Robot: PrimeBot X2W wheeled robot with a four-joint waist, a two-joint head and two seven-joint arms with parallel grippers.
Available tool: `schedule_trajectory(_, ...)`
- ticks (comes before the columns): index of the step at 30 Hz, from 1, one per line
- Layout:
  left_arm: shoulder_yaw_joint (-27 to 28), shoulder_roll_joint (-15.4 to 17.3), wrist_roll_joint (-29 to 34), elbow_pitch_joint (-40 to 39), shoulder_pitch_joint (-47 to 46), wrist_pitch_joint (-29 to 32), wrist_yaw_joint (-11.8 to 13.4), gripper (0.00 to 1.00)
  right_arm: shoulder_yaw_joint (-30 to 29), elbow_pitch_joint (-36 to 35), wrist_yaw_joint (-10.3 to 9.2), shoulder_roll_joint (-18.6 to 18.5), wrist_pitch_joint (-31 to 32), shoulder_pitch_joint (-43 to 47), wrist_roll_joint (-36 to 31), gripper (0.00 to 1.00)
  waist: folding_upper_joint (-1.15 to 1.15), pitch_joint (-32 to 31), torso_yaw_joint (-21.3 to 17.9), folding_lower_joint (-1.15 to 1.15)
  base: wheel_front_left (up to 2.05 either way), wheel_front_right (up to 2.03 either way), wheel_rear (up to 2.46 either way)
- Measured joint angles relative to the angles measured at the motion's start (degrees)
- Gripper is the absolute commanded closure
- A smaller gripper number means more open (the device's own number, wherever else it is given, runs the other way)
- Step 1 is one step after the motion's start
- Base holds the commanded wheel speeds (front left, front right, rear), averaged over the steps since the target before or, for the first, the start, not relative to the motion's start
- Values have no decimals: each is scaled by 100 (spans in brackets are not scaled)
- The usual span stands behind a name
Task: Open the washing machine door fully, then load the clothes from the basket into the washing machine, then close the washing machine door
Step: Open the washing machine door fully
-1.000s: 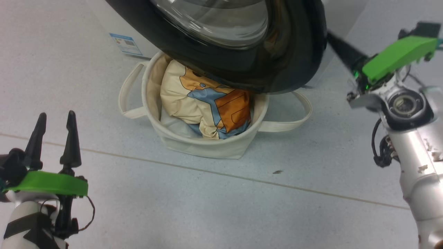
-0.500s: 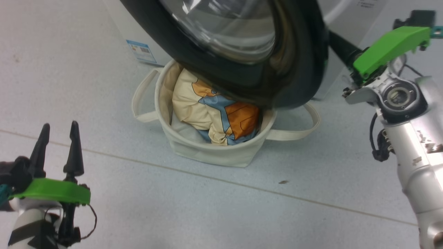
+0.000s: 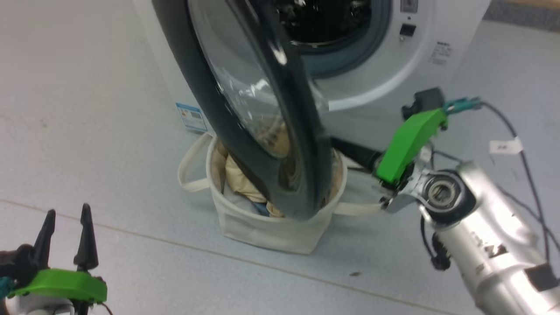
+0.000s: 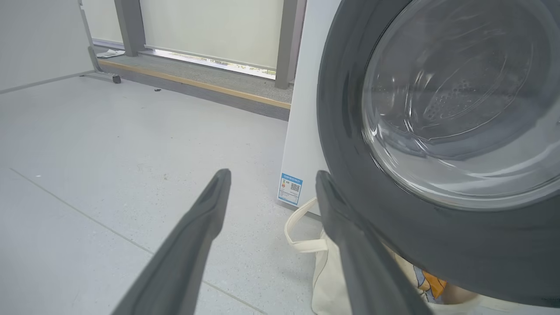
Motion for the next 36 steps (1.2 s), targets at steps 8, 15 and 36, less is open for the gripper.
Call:
schedule_trajectory(8, 31, -46, 115, 124, 75, 0, 0, 0, 119, 64, 0, 246, -36, 154, -178, 100, 0, -305, 603, 1, 0, 0, 0)
schedule_trajectory(15, 82, -49, 209, 143, 74, 0, 8, 0, 144, 269, 0, 354, -132, 154, -248, 100, 0, -398, 1108, 1, 0, 0, 0)
schedule_trajectory(36, 822, -234, 274, -323, 269, 0, 13, 0, 721, 443, 0, 704, -495, -302, 15, 100, 0, -212, 1976, 2, 0, 0, 0)
